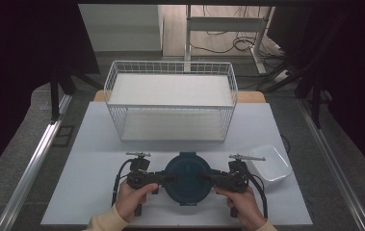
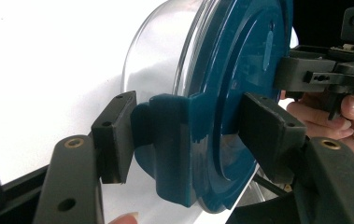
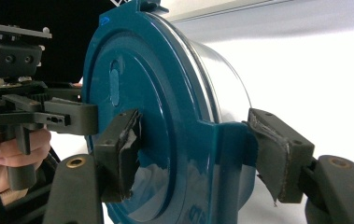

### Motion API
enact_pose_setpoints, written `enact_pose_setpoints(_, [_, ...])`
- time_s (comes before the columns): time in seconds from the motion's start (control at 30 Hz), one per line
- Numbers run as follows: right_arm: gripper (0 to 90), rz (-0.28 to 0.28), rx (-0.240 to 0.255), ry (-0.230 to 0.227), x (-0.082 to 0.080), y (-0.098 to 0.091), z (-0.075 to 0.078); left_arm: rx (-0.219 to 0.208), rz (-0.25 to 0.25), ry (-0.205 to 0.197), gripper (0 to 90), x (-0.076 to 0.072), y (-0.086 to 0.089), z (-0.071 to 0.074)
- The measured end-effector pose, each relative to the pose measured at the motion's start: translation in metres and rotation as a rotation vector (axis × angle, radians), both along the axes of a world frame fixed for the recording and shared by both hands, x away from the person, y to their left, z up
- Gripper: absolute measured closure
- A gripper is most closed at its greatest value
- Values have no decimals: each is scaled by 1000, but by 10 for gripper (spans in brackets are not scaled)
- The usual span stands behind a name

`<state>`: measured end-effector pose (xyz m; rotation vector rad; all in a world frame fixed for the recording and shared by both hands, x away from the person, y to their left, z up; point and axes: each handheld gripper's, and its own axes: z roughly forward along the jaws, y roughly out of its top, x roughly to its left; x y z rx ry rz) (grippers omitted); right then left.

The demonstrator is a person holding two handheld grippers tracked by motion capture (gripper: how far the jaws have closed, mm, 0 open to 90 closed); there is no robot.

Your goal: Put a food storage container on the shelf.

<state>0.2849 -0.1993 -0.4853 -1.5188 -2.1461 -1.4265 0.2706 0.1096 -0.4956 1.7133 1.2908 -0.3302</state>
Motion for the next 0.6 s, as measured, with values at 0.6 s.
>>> enact_pose_setpoints(0.6, [373, 24, 12, -68, -1, 8, 19, 8, 9, -90, 388, 1, 10, 25])
